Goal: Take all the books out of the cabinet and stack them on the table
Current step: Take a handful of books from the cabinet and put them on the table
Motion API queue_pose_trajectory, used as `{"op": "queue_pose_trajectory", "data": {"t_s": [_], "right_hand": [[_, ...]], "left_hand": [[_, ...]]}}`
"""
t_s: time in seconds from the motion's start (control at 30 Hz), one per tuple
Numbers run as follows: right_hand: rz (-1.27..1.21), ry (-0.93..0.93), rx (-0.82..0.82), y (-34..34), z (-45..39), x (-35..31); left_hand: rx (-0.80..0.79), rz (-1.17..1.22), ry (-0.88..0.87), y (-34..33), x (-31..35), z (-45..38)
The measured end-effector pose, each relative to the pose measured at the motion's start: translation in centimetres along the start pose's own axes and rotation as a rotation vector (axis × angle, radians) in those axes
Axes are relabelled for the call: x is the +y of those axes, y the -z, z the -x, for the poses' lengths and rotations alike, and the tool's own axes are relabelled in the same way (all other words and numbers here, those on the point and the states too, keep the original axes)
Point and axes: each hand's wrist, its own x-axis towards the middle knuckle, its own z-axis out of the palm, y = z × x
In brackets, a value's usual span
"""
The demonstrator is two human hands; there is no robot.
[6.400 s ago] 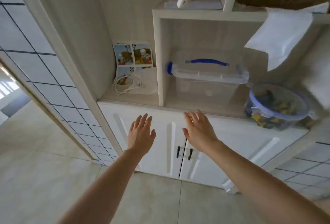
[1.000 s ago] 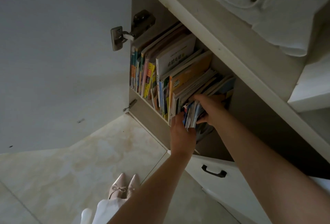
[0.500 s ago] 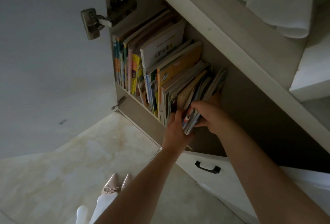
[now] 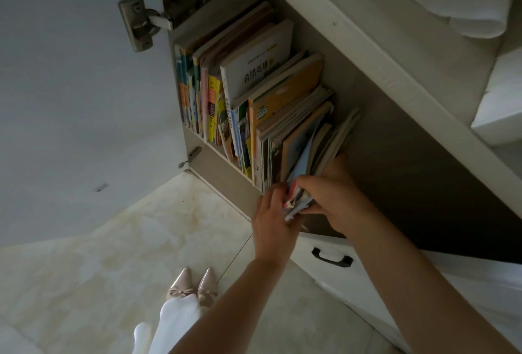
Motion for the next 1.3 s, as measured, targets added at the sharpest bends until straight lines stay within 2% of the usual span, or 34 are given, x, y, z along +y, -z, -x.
{"op": "queue_pose_trajectory", "data": {"t_s": [0.07,0.13,0.27,0.37,0.5,0.57,0.67,0.73,0.83,0.9,0.93,1.0,1.03,1.13,1.3], "right_hand": [[0.026,-0.034,-0.027,-0.6,0.8,0.8],[0.117,-0.026,-0.031,-1.5,2.1,1.9],[0.344,0.274,-0.070,-3.4,4.3,3.7],[0.252,0.375,-0.180,-3.4,4.9,4.1],[0.116,0.366,-0.323,-0.4,4.4,3.8],[0.228,0.451,-0.221,1.8,2.8,3.7],[0.431,0.539,0.060,3.0,0.1,3.2],[0.434,0.594,0.081,2.6,-1.3,3.1],[0.477,0.653,0.006,1.5,-2.4,2.8],[0.422,0.600,-0.086,1.1,-2.8,2.5],[0.302,0.514,-0.136,0.9,-2.8,2.1],[0.077,0.326,-0.131,0.3,-3.0,1.2],[0.075,0.277,-0.108,0.2,-3.2,0.9],[0.411,0.296,-0.109,0.3,-3.5,0.8],[0.491,0.422,-0.182,1.1,-2.7,1.8]], "left_hand": [[0.010,-0.032,-0.039,1.8,-0.5,0.7],[-0.028,-0.002,0.000,3.2,-1.5,1.4],[-0.104,0.169,0.158,4.2,-3.3,1.9],[-0.106,0.215,0.193,4.0,-3.4,1.6],[-0.085,0.198,0.216,3.7,-4.4,1.3],[-0.092,0.190,0.206,3.7,-4.9,1.2],[-0.104,0.189,0.227,3.8,-5.5,1.1],[-0.098,0.170,0.248,4.0,-6.2,1.0],[-0.104,0.139,0.271,4.7,-7.6,0.9],[-0.103,0.145,0.275,5.2,-8.2,0.7],[-0.111,0.142,0.277,5.3,-8.4,0.6],[-0.141,0.134,0.297,5.5,-8.4,0.3],[-0.154,0.134,0.305,5.6,-8.5,0.1],[-0.165,0.138,0.312,5.9,-9.3,-0.6],[-0.154,0.152,0.304,6.8,-10.2,-1.2]]}}
